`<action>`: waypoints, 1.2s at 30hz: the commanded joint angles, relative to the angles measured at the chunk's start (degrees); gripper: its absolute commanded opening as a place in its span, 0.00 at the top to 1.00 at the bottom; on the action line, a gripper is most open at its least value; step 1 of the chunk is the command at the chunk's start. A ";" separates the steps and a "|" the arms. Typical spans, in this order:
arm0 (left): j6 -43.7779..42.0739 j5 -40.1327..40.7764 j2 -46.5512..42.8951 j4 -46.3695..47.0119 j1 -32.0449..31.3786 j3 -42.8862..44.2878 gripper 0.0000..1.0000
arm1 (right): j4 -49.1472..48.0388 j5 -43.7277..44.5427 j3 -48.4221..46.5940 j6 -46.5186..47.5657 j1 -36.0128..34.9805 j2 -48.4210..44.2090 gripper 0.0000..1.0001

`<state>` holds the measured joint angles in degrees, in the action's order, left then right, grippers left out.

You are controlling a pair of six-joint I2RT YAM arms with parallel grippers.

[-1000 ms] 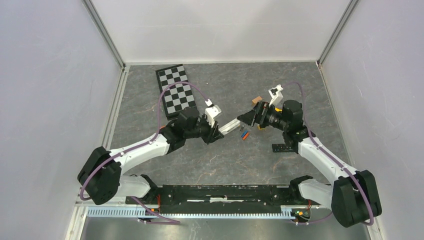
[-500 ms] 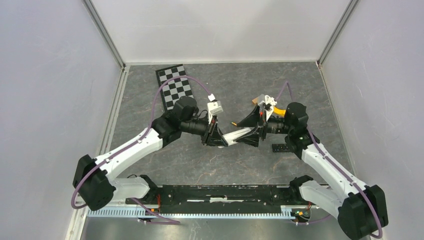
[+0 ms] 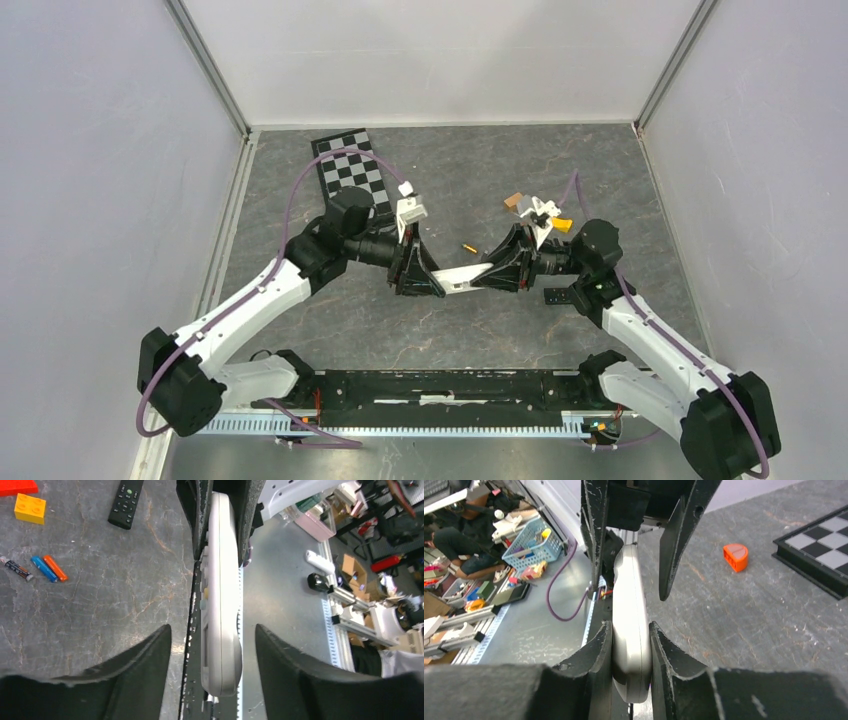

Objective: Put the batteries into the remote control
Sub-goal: Adjust the remote control.

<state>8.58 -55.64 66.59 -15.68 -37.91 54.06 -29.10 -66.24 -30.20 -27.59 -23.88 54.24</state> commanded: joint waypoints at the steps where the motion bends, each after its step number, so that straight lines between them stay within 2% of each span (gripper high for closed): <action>1: 13.49 0.79 -4.17 13.93 1.20 -2.11 0.28 | -18.09 4.29 0.75 -12.11 -0.39 0.38 1.00; 4: 22.89 3.65 -6.41 24.18 1.82 -4.69 0.28 | -26.28 7.98 1.19 -21.08 -0.44 1.36 1.00; 7: 30.44 8.60 -8.76 30.85 2.30 -6.77 0.32 | -30.51 11.46 1.06 -27.35 -0.46 2.72 1.00; 11: 33.93 12.67 -9.31 30.36 2.72 -6.59 0.37 | -30.39 12.66 -0.15 -31.30 -0.55 5.08 1.00; 14: 34.57 12.43 -8.69 30.46 2.89 -6.45 0.42 | -29.84 12.44 -0.57 -32.33 -0.53 6.41 1.00; 18: 33.60 12.19 -8.43 30.02 2.93 -7.18 0.67 | -26.18 13.02 -1.42 -31.70 -0.65 7.41 1.00; 20: 32.82 12.04 -8.26 28.84 2.89 -7.32 0.72 | -24.64 13.62 -1.70 -31.47 -0.51 8.04 1.00; 22: 31.85 12.20 -7.90 26.86 2.93 -7.34 0.71 | -24.89 13.85 -1.65 -32.00 -0.55 8.78 1.00; 26: 31.52 11.56 -7.30 25.86 2.92 -7.69 0.62 | -25.09 14.41 -1.47 -32.72 -0.52 9.84 1.00; 31: 29.95 10.74 -8.57 24.11 3.44 -7.59 0.65 | -25.52 14.67 -1.18 -34.19 -0.52 10.90 1.00; 33: 28.72 10.10 -9.11 23.02 3.60 -7.05 0.75 | -26.36 14.73 -1.12 -34.97 -0.50 11.33 1.00; 36: 28.86 8.73 -9.30 23.99 3.60 -7.08 0.97 | -26.49 14.82 -1.17 -35.30 -0.58 11.92 0.99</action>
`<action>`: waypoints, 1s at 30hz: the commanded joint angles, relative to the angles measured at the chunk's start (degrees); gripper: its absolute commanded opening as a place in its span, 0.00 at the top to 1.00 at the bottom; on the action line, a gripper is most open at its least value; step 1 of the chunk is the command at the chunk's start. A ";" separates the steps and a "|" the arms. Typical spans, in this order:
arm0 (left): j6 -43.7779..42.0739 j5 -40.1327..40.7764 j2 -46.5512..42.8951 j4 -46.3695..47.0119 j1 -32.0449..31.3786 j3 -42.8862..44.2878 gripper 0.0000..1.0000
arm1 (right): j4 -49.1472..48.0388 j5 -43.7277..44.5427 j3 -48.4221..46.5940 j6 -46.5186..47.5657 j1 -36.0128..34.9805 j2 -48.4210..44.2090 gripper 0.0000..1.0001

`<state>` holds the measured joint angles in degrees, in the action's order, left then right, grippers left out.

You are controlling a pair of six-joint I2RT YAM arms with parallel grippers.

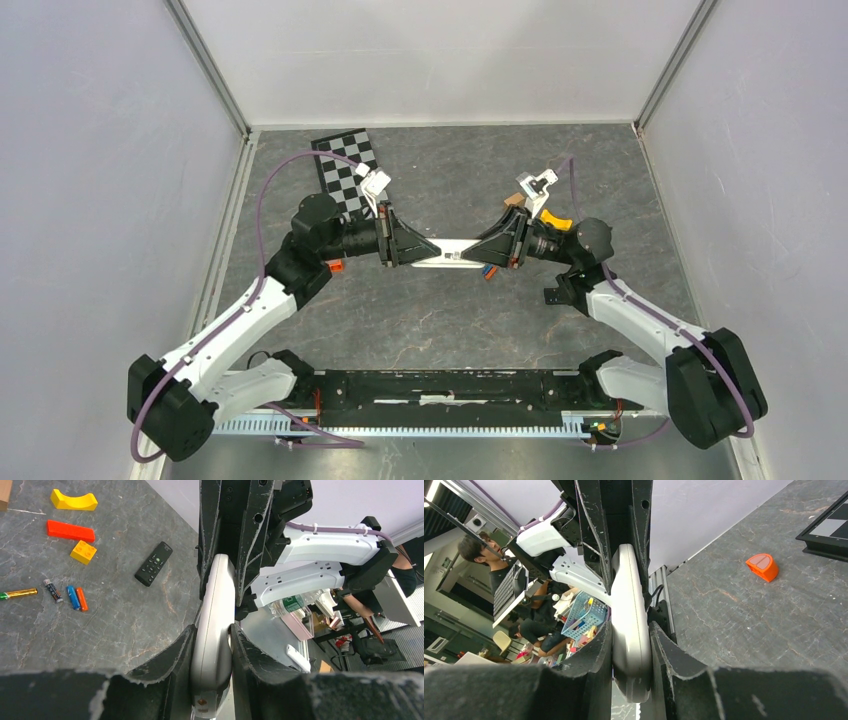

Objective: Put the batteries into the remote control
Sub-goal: Adjust the remote control, then remove the battery cover from the remote control.

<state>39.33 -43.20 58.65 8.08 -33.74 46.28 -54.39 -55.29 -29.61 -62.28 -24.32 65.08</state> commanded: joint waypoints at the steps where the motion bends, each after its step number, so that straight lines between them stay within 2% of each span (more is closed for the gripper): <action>1: -1.88 -3.33 -1.44 0.20 -0.59 0.59 0.98 | -0.88 4.00 -1.77 -0.15 -0.16 1.26 0.91; 3: -2.57 -1.12 -1.57 -1.52 -0.56 0.28 0.98 | 1.77 5.30 -1.69 2.33 -0.08 1.13 0.61; 4: -3.12 0.63 -1.56 -3.23 -0.46 0.28 0.98 | 6.06 6.81 -1.85 5.20 -0.10 0.70 0.43; 5: -3.67 2.31 -1.32 -5.08 -0.46 0.21 0.98 | 10.90 8.68 -2.21 8.46 -0.14 0.27 0.31; 6: -4.11 4.66 -0.92 -7.50 -0.45 0.30 0.98 | 17.65 11.96 -2.96 13.05 -0.09 -0.44 0.21; 8: -4.71 9.06 0.22 -12.70 -0.40 0.15 0.98 | 29.99 19.28 -4.48 21.53 -0.17 -1.49 0.15; 11: -2.61 13.53 2.26 -14.29 -0.20 -2.04 0.98 | 38.32 27.62 -4.10 25.89 -0.13 -2.47 0.21; 15: 3.25 15.88 6.31 -10.84 0.28 -6.64 0.98 | 38.43 33.18 -0.21 24.44 -1.90 -4.04 0.39; 18: 6.06 15.37 9.95 -6.45 0.58 -9.46 0.98 | 35.89 35.07 3.06 21.95 -4.54 -4.55 0.45; 24: 8.66 14.79 14.07 -1.48 1.52 -13.15 0.98 | 31.24 34.30 6.79 17.76 -8.42 0.29 0.53; 30: 9.43 14.99 16.36 -0.14 2.35 -15.73 0.98 | 25.75 32.41 8.61 13.11 -11.03 5.78 0.53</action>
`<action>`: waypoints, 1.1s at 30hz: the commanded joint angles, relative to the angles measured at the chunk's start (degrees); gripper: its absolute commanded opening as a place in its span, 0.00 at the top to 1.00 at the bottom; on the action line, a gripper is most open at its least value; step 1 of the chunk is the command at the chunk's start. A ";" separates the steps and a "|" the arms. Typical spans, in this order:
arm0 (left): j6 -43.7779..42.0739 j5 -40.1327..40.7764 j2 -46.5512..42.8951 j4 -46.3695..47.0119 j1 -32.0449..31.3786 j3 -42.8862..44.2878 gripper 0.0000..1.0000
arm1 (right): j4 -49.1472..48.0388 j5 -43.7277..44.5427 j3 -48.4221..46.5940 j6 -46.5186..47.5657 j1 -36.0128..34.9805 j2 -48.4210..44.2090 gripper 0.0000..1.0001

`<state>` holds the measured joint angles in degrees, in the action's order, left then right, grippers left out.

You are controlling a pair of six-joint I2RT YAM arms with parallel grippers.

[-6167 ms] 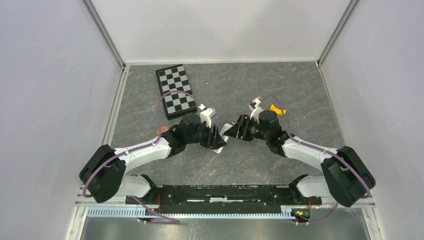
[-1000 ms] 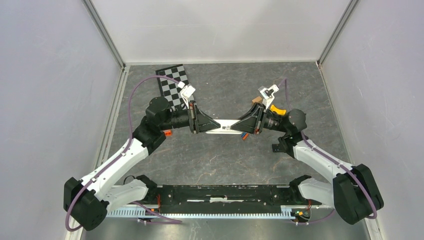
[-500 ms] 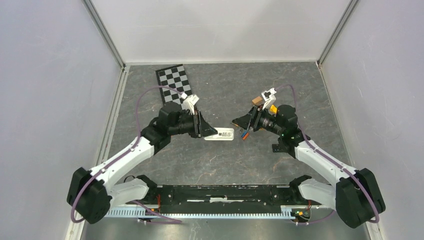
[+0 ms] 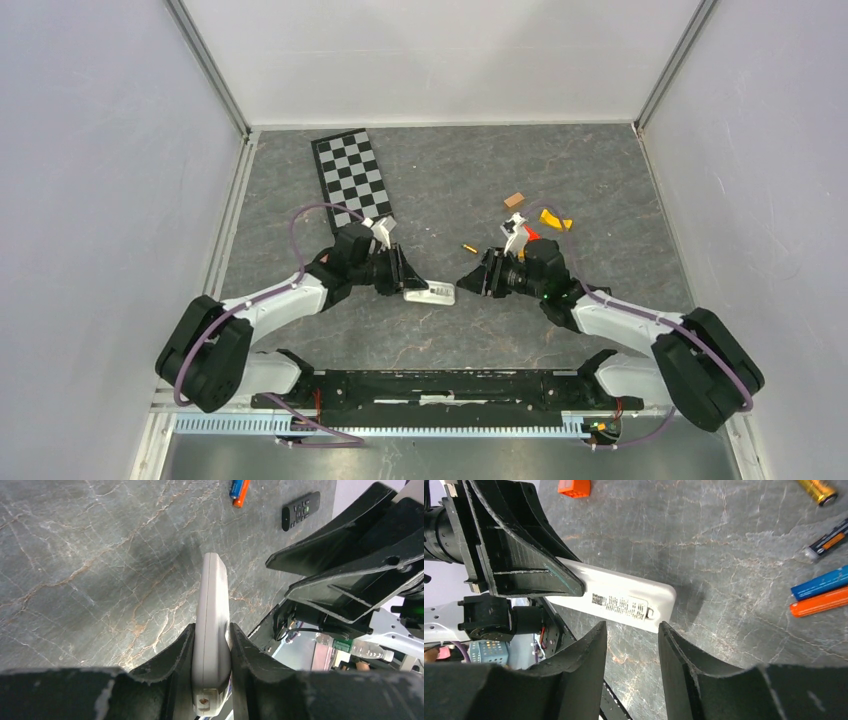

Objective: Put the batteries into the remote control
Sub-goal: Remove the battery cover from the remote control.

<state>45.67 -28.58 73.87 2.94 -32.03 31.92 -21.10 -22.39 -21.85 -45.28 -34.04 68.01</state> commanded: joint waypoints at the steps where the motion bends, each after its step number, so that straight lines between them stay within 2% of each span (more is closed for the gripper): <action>1: 3.24 0.32 1.49 5.35 0.67 -1.76 0.98 | -8.95 -1.20 1.15 -4.85 -1.66 3.71 0.51; 4: 3.38 0.06 2.54 5.49 0.85 -2.30 0.98 | -14.73 -2.60 2.53 -7.66 -2.46 6.49 0.47; 6: 3.29 0.06 3.08 5.57 0.91 -2.66 0.98 | -16.49 -2.54 2.54 -8.50 -3.00 8.16 0.50; 10: 3.55 0.06 4.00 5.76 1.18 -3.01 0.98 | -16.89 -1.90 1.23 -8.51 -3.79 11.34 0.57; 29: 4.08 -3.25 5.29 5.15 2.82 -2.65 0.98 | -18.43 1.72 -2.93 -7.11 -5.49 19.69 0.56; 33: 4.12 -3.44 5.35 5.15 2.85 -2.66 0.98 | -18.54 1.75 -3.09 -6.84 -5.59 20.77 0.54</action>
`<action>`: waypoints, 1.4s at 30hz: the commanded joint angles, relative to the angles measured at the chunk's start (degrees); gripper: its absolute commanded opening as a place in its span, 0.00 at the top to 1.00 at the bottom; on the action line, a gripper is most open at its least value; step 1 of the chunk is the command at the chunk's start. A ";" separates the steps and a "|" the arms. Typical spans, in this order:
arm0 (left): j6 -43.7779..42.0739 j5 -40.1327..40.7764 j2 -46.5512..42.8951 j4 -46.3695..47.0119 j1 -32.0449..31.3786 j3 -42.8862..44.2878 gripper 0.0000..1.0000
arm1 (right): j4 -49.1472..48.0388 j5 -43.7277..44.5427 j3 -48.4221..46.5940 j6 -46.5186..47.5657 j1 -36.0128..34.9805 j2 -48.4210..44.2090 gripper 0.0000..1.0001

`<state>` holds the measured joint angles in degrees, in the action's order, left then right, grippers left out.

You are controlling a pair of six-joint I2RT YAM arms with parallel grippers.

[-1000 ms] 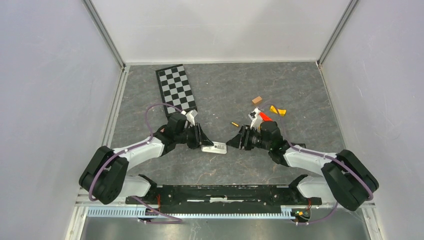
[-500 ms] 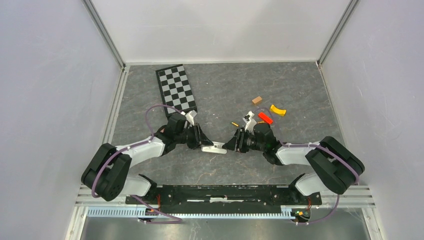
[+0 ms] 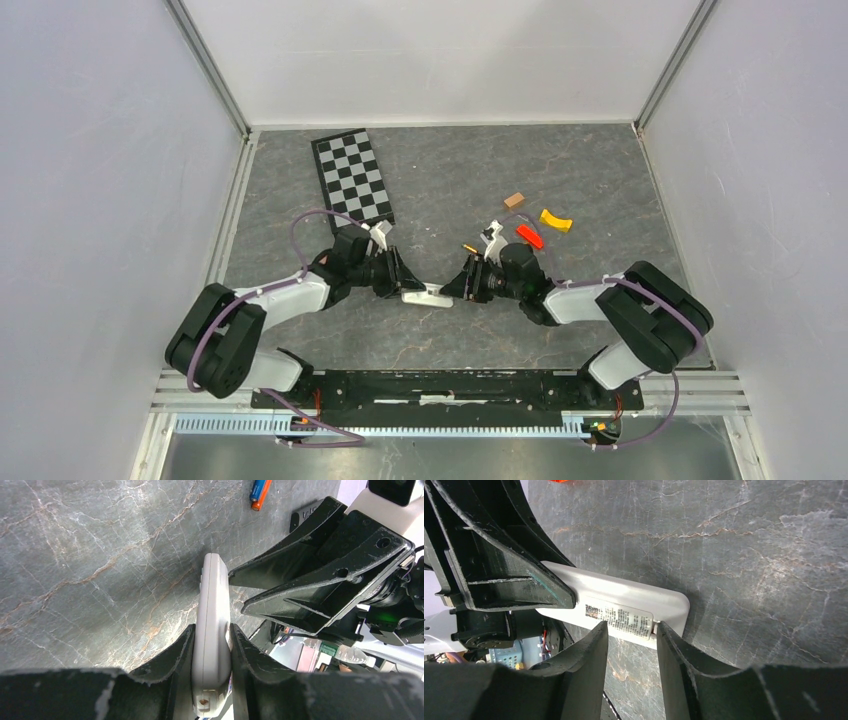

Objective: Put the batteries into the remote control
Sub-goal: Remove the battery cover from the remote control.

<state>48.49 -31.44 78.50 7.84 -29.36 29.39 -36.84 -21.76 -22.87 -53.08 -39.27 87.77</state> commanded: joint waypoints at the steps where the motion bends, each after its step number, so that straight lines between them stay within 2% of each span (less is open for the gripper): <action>1: 1.33 -0.74 0.73 0.33 0.18 -0.12 0.98 | -2.97 1.21 -2.01 0.95 -0.37 1.15 0.53; 8: 2.02 -1.50 0.97 1.33 0.17 -0.62 0.98 | -5.79 -0.34 -1.05 -1.36 -0.37 2.50 0.50; 11: 3.03 -2.37 1.53 3.09 0.16 -1.02 0.98 | -15.22 -4.11 1.54 -7.31 -0.37 4.05 0.51; 17: 3.06 -3.20 2.72 4.81 0.14 -1.69 0.98 | -44.98 -9.08 6.26 -23.19 -0.72 8.51 0.54; 25: 1.54 -1.75 2.91 3.45 -0.16 -2.01 0.98 | -62.31 -9.68 3.76 -26.61 -1.71 11.99 0.61; 29: 0.35 -0.01 2.84 0.86 -0.30 -1.49 0.98 | -61.06 -8.16 3.00 -23.33 -1.87 10.56 0.61; 35: -3.36 4.91 1.04 -6.86 -0.26 0.47 0.98 | -48.49 -6.15 3.05 -16.27 -1.77 6.35 0.62; 42: -4.43 7.23 -0.26 -10.03 -0.21 1.12 0.98 | -39.44 -2.70 4.89 -12.27 -1.04 3.67 0.61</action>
<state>48.51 -27.70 77.38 3.95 -27.75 30.24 -68.27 -22.24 -14.76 -66.76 -38.61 95.42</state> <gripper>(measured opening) 0.343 0.386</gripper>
